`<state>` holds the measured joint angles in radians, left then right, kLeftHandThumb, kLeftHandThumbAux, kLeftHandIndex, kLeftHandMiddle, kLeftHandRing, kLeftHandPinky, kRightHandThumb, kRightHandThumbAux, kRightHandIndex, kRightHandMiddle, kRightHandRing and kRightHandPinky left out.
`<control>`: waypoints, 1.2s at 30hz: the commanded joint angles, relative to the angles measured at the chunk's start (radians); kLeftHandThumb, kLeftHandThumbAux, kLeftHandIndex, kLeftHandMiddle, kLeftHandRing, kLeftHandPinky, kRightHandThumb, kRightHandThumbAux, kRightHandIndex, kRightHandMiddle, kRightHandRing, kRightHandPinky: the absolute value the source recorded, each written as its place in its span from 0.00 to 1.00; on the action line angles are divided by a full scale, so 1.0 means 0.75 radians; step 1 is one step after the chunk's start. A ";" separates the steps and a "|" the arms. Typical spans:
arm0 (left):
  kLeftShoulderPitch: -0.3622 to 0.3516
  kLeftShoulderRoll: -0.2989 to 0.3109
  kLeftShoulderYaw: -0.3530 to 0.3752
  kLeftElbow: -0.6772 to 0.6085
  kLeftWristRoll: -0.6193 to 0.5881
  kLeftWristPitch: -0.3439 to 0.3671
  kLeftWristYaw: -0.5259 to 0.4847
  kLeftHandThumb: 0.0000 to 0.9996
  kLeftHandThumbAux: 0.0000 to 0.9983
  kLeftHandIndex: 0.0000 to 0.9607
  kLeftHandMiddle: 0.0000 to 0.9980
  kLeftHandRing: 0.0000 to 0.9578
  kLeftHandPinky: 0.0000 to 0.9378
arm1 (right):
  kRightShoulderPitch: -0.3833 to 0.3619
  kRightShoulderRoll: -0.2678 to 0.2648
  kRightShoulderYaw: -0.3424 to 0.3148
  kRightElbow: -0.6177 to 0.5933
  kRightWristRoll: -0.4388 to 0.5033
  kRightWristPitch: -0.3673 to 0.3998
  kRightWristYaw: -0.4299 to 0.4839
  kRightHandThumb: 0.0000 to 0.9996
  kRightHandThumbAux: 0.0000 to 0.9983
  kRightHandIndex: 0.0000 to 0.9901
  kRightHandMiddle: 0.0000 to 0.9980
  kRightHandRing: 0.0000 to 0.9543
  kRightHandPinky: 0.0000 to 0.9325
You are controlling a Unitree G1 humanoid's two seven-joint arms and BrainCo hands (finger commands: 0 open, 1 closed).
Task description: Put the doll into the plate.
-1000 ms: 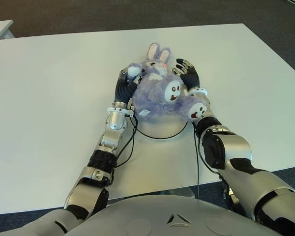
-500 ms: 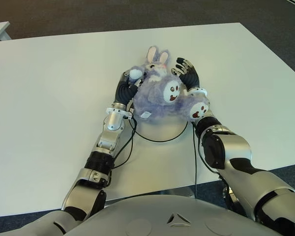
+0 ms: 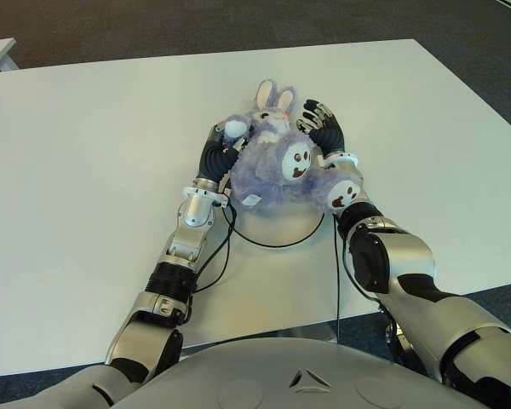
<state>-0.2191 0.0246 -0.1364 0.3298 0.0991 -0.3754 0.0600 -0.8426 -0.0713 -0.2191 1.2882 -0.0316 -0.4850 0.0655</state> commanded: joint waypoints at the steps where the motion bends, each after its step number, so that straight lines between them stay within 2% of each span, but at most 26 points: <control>1: 0.191 0.028 -0.012 0.141 0.042 0.026 -0.010 0.70 0.71 0.44 0.50 0.55 0.53 | 0.037 0.020 -0.004 0.036 0.016 0.029 0.004 0.50 0.88 0.15 0.14 0.11 0.13; 6: 0.196 0.030 -0.008 0.139 0.044 0.015 -0.007 0.70 0.71 0.44 0.44 0.47 0.45 | 0.035 0.020 -0.004 0.036 0.015 0.029 0.004 0.50 0.88 0.15 0.14 0.11 0.13; 13: 0.192 0.033 -0.006 0.149 0.054 0.012 0.002 0.69 0.71 0.43 0.39 0.42 0.41 | 0.034 0.021 -0.004 0.036 0.015 0.028 0.006 0.51 0.88 0.14 0.14 0.12 0.13; 22: 0.172 0.042 0.002 0.192 0.072 -0.018 0.010 0.68 0.71 0.43 0.36 0.38 0.37 | 0.033 0.021 -0.003 0.036 0.014 0.029 0.005 0.53 0.88 0.14 0.14 0.12 0.14; 31: 0.159 0.057 -0.009 0.214 0.159 -0.033 0.096 0.67 0.72 0.42 0.32 0.34 0.30 | 0.032 0.019 0.006 0.036 0.005 0.028 0.000 0.51 0.87 0.14 0.14 0.11 0.13; 32: 0.158 0.057 -0.008 0.216 0.163 -0.034 0.102 0.39 0.61 0.29 0.31 0.32 0.28 | 0.032 0.019 0.006 0.036 0.005 0.029 0.000 0.51 0.86 0.15 0.14 0.11 0.13; 33: 0.158 0.057 -0.008 0.218 0.166 -0.034 0.107 0.30 0.57 0.25 0.30 0.30 0.26 | 0.032 0.019 0.007 0.036 0.005 0.029 0.000 0.51 0.86 0.15 0.14 0.11 0.13; 36: 0.154 0.057 -0.007 0.223 0.171 -0.032 0.117 0.26 0.55 0.23 0.28 0.28 0.24 | 0.031 0.019 0.008 0.037 0.004 0.032 0.000 0.51 0.86 0.15 0.14 0.12 0.13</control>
<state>-0.2350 0.0333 -0.1338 0.3627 0.1820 -0.4211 0.1356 -0.8423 -0.0659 -0.2162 1.2939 -0.0325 -0.4846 0.0679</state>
